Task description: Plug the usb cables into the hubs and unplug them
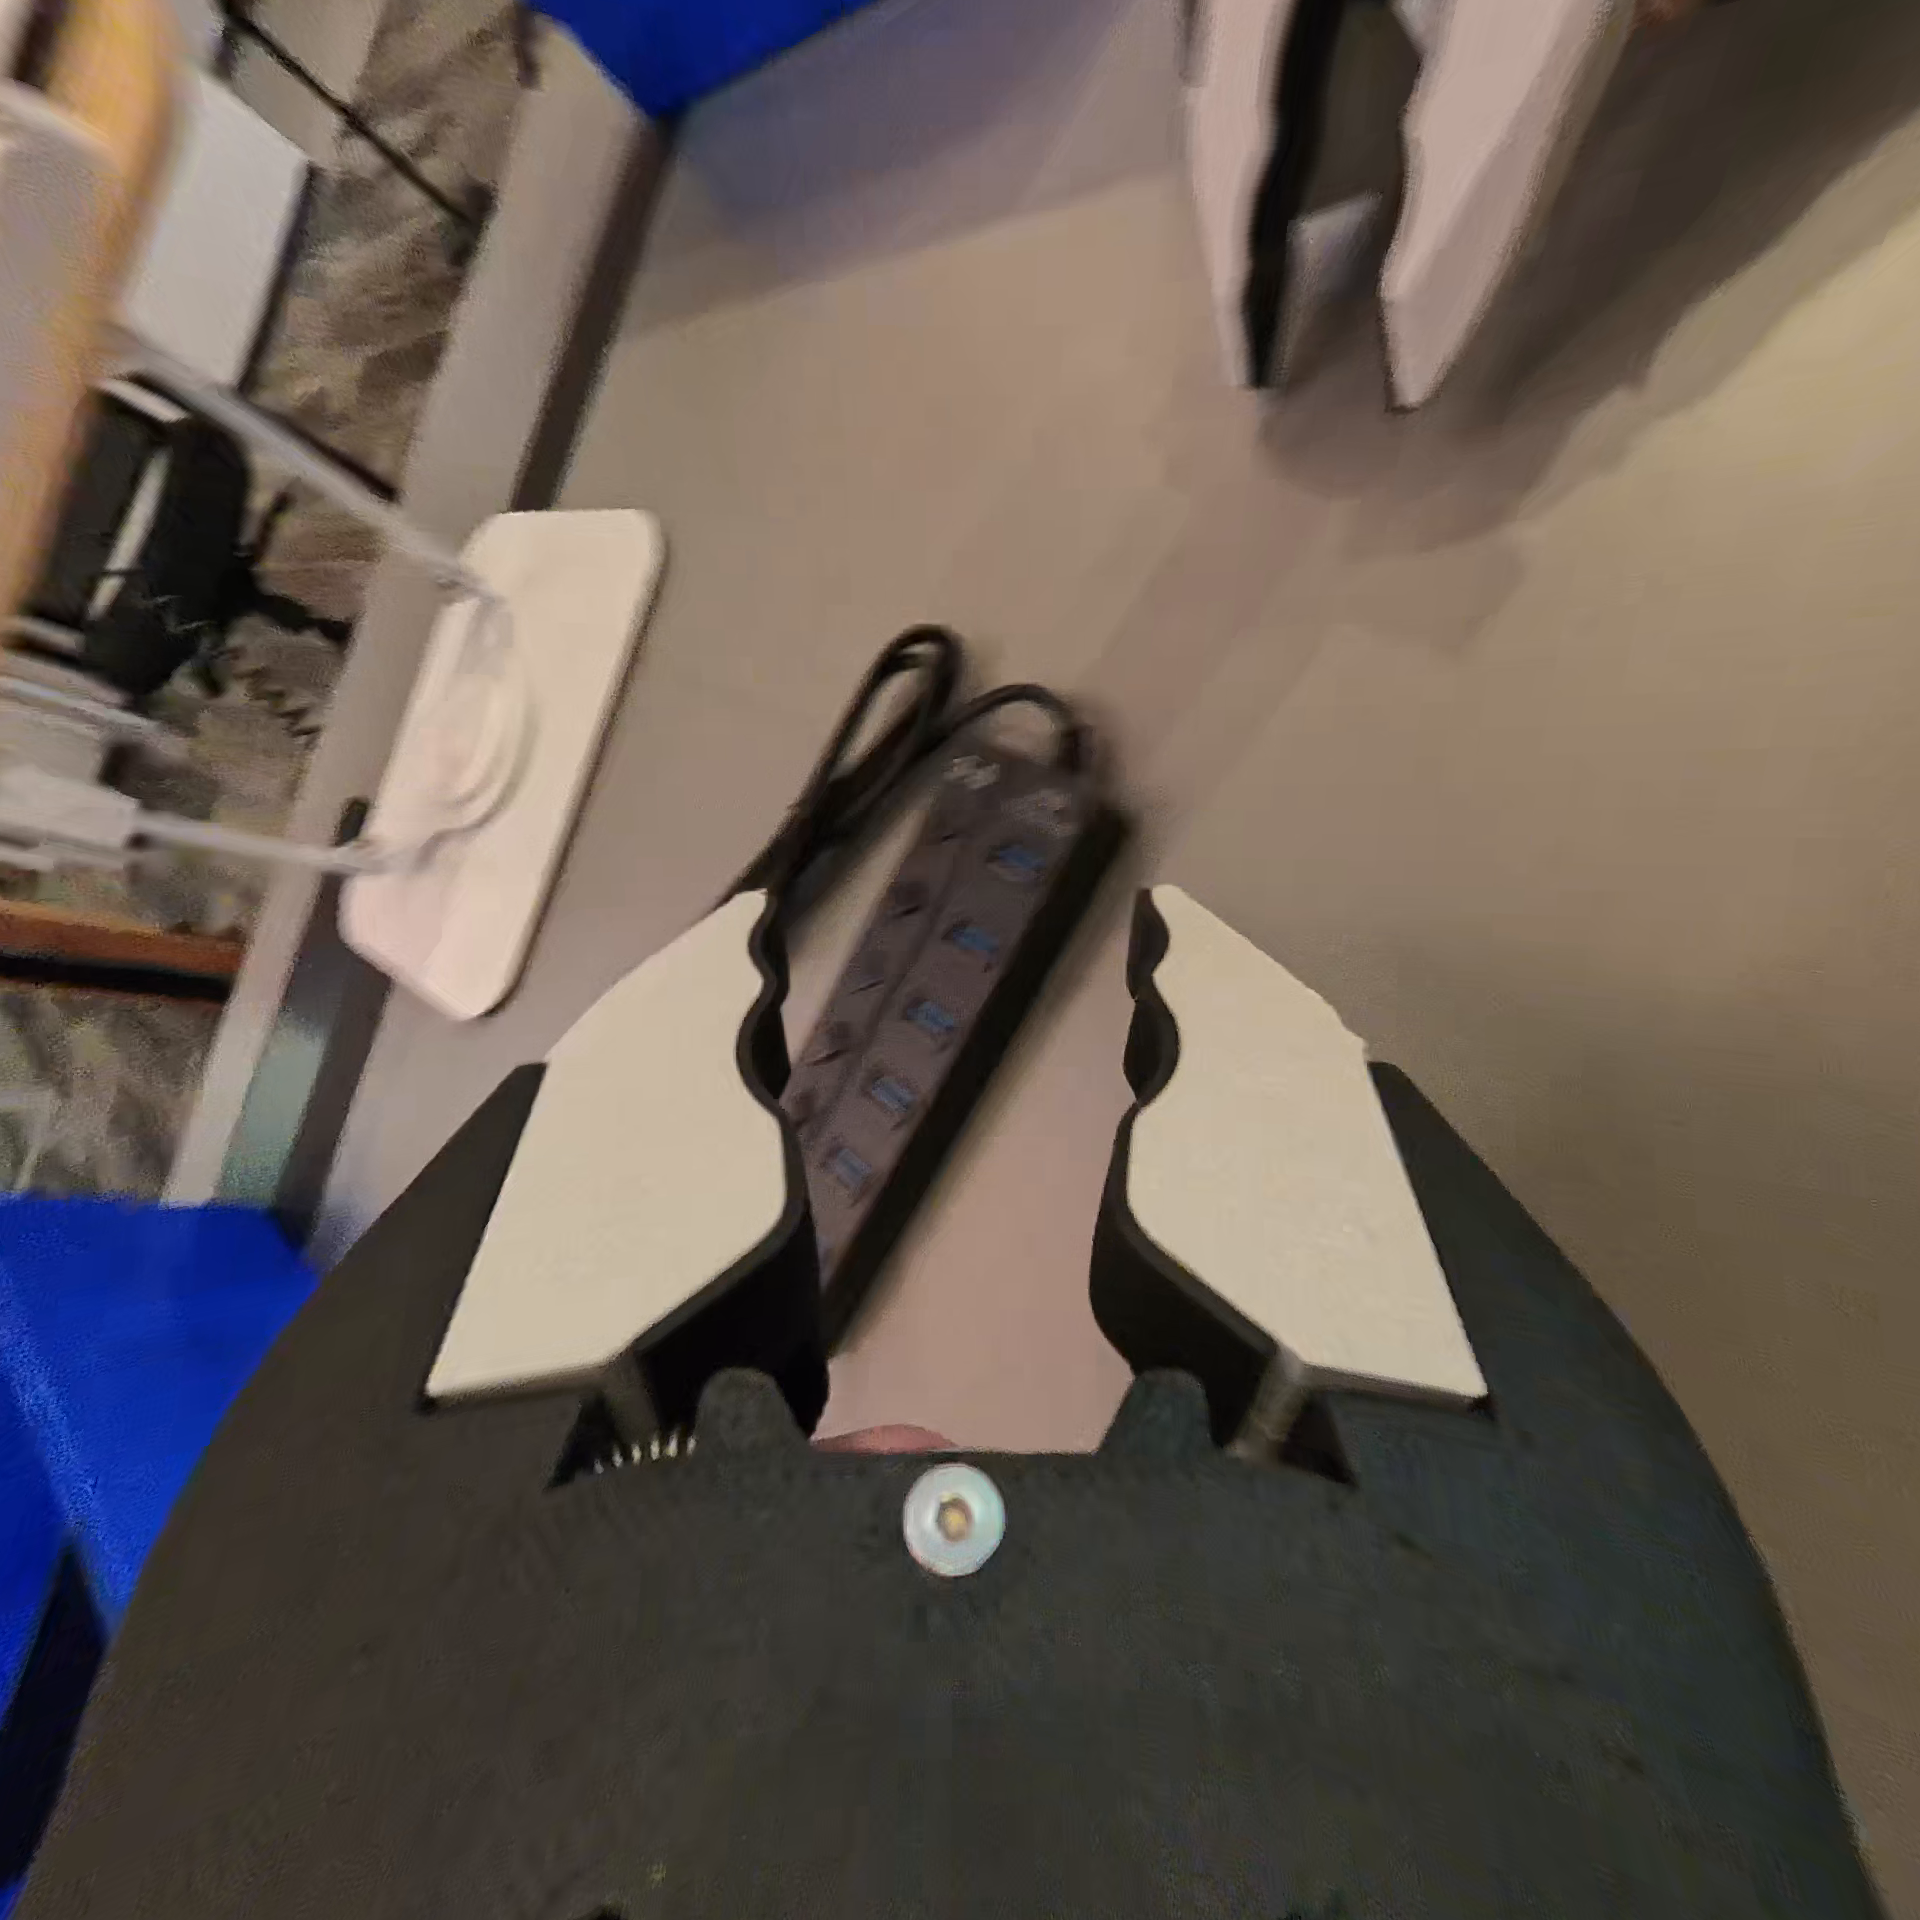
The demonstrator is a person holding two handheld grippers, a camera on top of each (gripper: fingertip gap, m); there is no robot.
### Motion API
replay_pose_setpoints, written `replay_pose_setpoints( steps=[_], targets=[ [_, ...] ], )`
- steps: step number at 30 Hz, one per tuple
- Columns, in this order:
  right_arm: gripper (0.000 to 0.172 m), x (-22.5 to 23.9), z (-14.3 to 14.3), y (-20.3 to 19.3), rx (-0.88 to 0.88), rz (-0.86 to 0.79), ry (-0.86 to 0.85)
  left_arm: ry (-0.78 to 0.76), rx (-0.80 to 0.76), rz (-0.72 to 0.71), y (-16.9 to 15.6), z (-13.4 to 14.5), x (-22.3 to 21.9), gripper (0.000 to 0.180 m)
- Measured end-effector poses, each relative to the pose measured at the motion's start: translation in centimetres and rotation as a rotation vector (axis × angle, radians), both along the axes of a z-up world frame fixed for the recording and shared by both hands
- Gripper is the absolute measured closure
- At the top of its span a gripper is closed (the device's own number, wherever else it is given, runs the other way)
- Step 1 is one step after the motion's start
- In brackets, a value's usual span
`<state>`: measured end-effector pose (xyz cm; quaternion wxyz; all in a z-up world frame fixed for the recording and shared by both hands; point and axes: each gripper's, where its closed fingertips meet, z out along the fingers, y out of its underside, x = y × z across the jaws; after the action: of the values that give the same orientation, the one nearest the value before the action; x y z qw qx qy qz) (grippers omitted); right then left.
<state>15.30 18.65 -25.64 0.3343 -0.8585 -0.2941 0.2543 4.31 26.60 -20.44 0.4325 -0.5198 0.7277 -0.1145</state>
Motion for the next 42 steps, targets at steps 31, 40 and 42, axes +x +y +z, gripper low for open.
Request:
replay_pose_setpoints(
  steps=[31,40,42],
  targets=[
    [0.134,0.1,0.2,0.0,-0.017,0.002,0.031,0.647,-0.029,0.295,33.8,-4.3,-19.6,0.168],
    [0.134,0.0,0.2,-0.1,-0.012,0.006,0.023,0.228,-0.085,0.193,23.5,8.9,-15.8,0.173],
    [0.134,0.0,0.2,-0.1,-0.012,0.007,0.023,0.226,-0.126,0.089,18.3,8.5,-14.4,0.173]
  ],
)
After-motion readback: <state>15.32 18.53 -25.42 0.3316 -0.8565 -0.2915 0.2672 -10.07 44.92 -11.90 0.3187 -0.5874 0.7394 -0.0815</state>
